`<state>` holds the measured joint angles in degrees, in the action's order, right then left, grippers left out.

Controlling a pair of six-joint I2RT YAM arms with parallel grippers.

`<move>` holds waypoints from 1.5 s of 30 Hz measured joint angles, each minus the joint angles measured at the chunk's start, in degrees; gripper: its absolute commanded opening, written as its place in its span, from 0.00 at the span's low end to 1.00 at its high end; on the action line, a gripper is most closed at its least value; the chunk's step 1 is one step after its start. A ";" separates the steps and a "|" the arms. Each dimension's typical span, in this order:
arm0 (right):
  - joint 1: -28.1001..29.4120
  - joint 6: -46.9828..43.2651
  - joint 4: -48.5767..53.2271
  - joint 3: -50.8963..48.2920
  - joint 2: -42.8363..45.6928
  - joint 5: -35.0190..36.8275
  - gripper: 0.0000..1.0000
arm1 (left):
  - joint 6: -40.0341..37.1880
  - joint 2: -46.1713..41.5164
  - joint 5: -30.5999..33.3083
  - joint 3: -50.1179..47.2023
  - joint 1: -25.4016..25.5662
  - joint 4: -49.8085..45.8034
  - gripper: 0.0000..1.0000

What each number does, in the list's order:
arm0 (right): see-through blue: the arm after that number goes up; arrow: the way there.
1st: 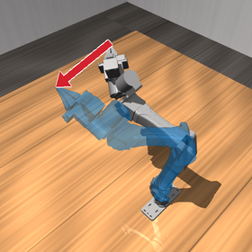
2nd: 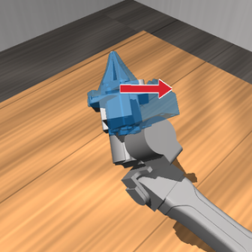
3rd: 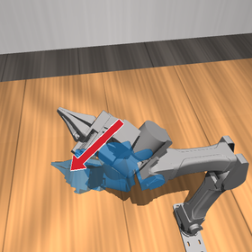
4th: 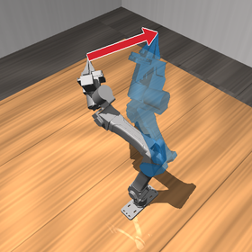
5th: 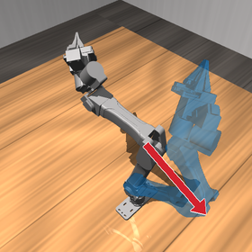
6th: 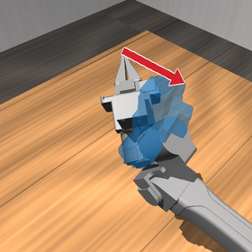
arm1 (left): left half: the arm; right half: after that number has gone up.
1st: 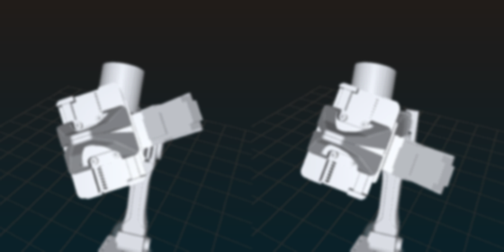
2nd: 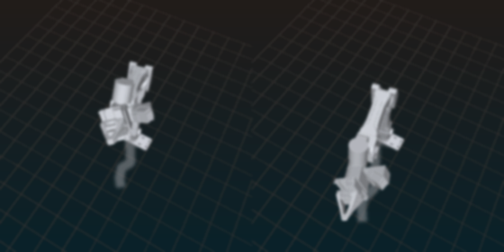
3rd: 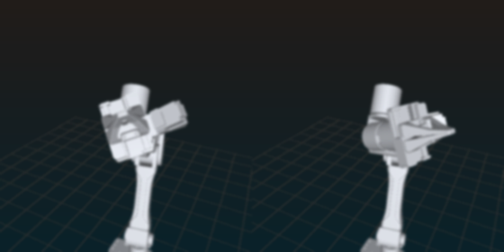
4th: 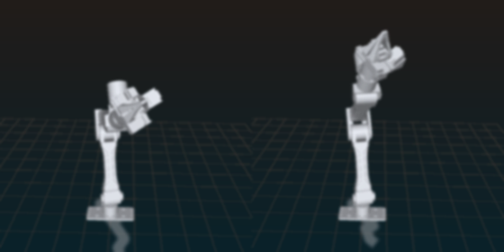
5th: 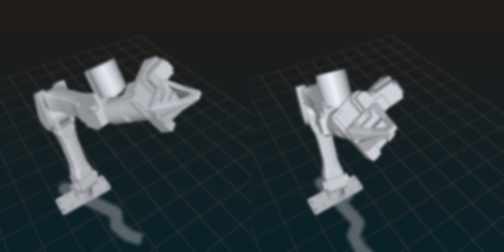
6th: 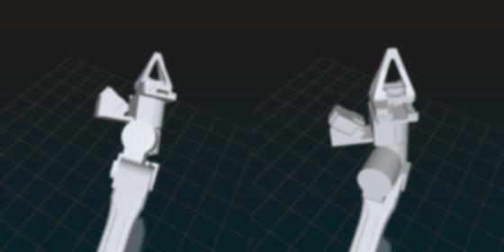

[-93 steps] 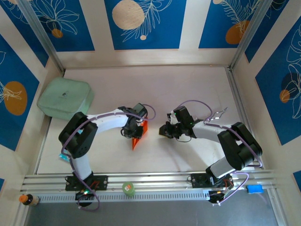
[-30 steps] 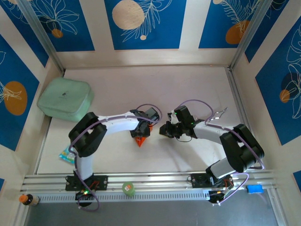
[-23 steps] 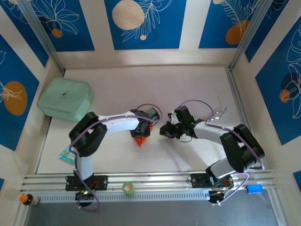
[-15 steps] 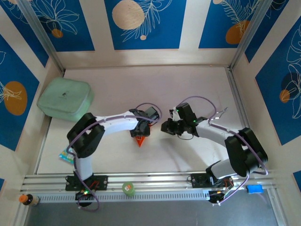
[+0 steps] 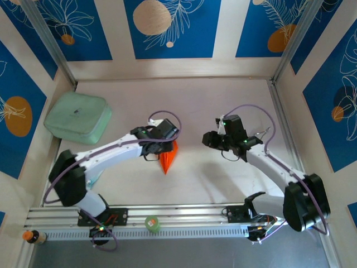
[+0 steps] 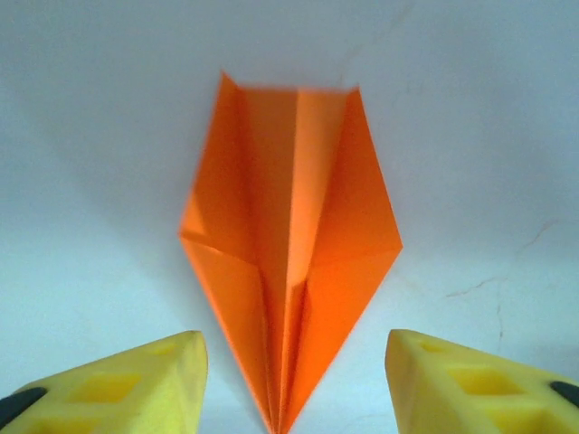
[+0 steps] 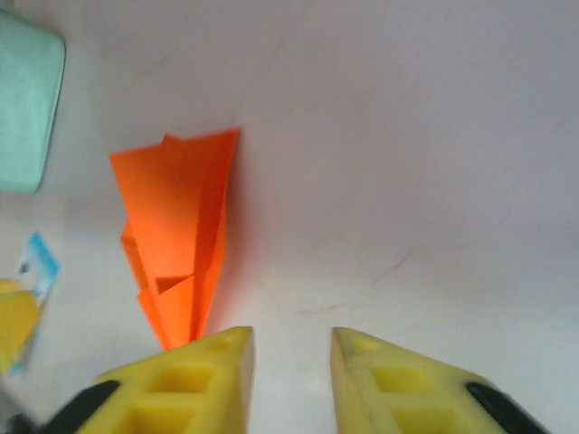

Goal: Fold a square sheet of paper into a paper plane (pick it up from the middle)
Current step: Reset both arms

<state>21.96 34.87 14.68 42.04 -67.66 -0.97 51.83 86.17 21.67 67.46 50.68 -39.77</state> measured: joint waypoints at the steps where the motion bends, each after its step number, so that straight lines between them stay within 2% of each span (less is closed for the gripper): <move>1: -0.26 -1.33 0.20 0.68 1.46 2.75 0.48 | -1.53 -2.49 2.47 -0.85 -0.22 0.35 0.72; 3: -1.20 -4.20 -0.74 1.36 3.54 8.85 0.51 | -5.60 -7.67 7.32 -4.24 -1.22 2.73 0.85; 6: -3.89 -11.28 -5.86 0.37 3.82 17.40 0.58 | -14.29 -15.06 12.09 -12.41 -5.70 9.29 0.94; 10: -8.52 -19.71 -15.91 -5.20 -1.49 23.61 0.59 | -27.78 -20.44 16.00 -24.81 -17.92 20.92 0.98; 15: -15.23 -23.26 -26.43 -10.88 -10.16 21.20 0.58 | -40.63 -20.24 12.41 -32.74 -31.67 33.09 1.00; 19: -18.18 -26.51 -35.19 -12.55 -14.45 16.44 0.57 | -47.91 -16.22 7.56 -39.15 -37.42 48.57 1.00; 23: -20.09 -28.33 -51.19 -17.03 -17.42 10.49 0.59 | -50.93 -9.09 2.75 -44.19 -40.52 62.14 1.00; 26: -20.74 -29.03 -54.73 -19.69 -19.41 8.70 0.61 | -52.24 -6.43 -1.40 -46.45 -42.07 72.24 1.00; 27: -21.03 -28.94 -54.97 -19.65 -19.74 8.17 0.76 | -52.33 -5.53 -2.60 -46.84 -42.75 75.25 1.00; 28: -21.27 -28.76 -55.49 -19.56 -19.89 7.58 1.00 | -52.30 -4.02 -4.02 -47.32 -43.71 79.56 1.00; 31: -21.64 -28.85 -57.55 -19.37 -19.89 6.93 0.99 | -52.22 2.21 -7.65 -48.85 -46.14 90.44 1.00; 45: -21.59 -28.92 -59.25 -19.23 -19.89 6.69 0.99 | -52.19 3.26 -11.06 -48.43 -46.80 94.66 1.00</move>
<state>0.36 5.96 -44.58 22.81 -87.55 5.72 -0.36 89.43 10.61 19.03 3.88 54.89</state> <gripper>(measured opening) 0.992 0.998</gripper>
